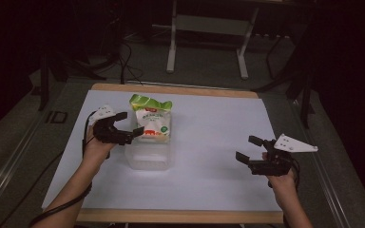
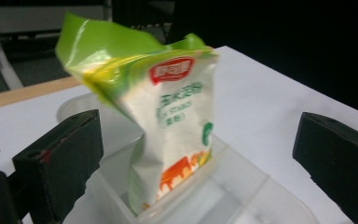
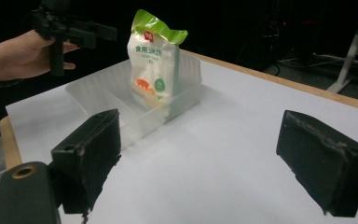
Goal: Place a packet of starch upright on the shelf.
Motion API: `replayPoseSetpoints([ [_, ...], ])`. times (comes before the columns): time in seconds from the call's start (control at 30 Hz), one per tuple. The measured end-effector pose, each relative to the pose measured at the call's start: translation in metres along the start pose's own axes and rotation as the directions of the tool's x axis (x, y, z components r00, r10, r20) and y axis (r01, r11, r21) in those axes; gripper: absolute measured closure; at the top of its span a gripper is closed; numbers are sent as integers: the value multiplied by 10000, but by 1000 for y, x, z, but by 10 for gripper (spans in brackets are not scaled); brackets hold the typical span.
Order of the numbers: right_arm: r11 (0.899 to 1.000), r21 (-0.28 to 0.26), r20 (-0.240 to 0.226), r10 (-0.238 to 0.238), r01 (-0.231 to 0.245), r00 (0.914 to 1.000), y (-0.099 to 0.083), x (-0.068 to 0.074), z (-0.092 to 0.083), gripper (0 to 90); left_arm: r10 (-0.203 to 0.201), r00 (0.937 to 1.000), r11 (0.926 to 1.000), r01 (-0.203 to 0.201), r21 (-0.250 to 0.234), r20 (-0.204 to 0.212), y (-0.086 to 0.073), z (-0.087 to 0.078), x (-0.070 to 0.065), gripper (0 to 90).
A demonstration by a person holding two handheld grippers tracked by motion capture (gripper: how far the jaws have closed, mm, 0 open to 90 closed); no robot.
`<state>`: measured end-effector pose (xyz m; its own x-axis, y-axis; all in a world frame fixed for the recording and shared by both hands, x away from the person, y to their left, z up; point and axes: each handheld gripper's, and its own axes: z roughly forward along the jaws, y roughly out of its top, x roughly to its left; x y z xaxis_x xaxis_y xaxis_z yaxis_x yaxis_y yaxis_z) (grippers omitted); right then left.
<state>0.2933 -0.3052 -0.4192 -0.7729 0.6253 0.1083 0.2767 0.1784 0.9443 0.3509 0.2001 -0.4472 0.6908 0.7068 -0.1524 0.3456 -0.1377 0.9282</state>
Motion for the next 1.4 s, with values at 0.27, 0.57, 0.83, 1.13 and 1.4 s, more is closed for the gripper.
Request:
replayPoseSetpoints([
  [0.27, 9998, -129, 36, 172, -171, 9998, -2, -2, -2, 136, 196, 9998, 9998, -196, 5, -12, -2, -15, -17, 20],
  [0.57, 9995, -4, 53, 300, -300, 9995, -6, -2, -4, 136, 313, 9986, 9994, -306, -181, 420, 3, -28, -45, 20],
  [0.83, 9996, 20, 28, 284, -284, 9996, -7, 2, -7, 136, 682, 9936, 9974, -657, -306, 895, 8, -32, -68, 20],
  [1.13, 9999, 23, -31, 145, -145, 9999, -8, 8, -10, 136, 994, 9769, 9950, -973, -206, 1889, 5, -26, -90, 20],
  [1.4, 9998, 27, -126, 191, -191, 9997, -9, 10, -10, 136, 1218, 9588, 9925, -1195, -248, 2566, 3, -20, -108, 20],
])
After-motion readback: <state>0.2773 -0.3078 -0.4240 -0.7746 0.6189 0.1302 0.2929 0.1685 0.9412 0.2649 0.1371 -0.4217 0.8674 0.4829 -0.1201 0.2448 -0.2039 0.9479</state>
